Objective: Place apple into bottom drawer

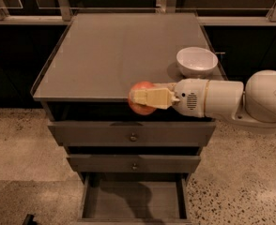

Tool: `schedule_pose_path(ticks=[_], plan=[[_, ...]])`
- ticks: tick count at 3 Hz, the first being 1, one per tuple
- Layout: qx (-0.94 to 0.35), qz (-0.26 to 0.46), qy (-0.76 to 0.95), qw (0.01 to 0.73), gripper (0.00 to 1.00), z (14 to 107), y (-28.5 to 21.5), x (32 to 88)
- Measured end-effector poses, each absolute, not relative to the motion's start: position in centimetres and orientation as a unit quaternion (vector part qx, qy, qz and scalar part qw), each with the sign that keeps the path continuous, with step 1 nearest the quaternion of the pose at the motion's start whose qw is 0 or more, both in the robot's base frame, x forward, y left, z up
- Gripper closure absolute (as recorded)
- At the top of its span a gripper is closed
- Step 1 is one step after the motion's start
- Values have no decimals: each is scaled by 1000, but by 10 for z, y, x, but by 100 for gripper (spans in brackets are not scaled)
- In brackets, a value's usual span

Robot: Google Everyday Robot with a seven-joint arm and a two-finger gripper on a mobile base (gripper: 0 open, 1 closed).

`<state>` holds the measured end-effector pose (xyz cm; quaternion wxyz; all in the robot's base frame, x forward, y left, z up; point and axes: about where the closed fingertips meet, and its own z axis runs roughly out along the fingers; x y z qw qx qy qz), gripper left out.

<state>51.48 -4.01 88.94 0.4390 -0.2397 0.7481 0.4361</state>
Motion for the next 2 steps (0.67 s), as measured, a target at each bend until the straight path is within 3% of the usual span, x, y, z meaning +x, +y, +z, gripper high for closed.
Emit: schedule_pose_path(ticks=[2], plan=[[-228,443,760,418,100,854,-33,501]])
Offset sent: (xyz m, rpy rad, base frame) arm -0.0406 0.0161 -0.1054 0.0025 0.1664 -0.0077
